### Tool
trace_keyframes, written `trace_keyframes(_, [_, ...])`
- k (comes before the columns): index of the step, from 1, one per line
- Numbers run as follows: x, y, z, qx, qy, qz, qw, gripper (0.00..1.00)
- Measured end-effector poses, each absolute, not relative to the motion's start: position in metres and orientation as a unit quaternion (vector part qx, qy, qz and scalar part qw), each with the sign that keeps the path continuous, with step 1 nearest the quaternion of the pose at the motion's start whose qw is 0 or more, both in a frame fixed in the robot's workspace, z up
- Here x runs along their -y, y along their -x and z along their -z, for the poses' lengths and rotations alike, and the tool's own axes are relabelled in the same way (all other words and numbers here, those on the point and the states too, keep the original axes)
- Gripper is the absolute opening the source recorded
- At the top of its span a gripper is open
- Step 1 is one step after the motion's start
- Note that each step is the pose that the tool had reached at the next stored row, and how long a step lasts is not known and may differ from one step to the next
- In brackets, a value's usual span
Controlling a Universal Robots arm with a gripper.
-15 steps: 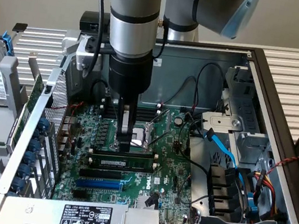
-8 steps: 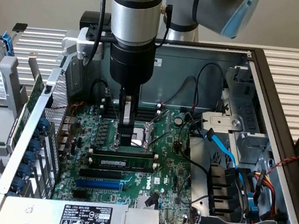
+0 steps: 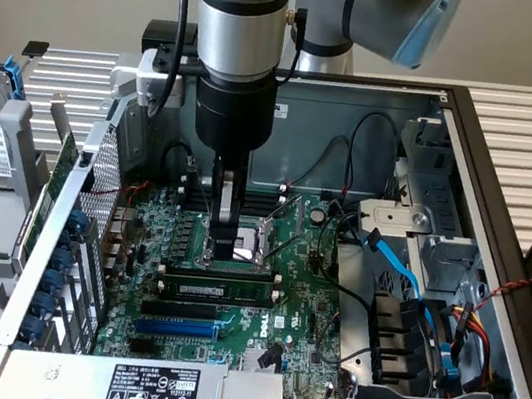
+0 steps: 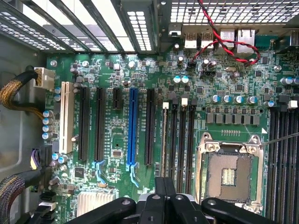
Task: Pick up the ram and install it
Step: 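Press down the ram until it locks into place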
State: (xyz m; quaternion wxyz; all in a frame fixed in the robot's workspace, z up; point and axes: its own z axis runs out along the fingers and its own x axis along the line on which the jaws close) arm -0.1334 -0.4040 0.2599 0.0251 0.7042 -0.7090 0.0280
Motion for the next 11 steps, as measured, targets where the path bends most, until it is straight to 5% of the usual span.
trace_keyframes(11, [0.4040, 0.1334, -0.2599, 0.733, -0.679, -0.026, 0.025, 0.11])
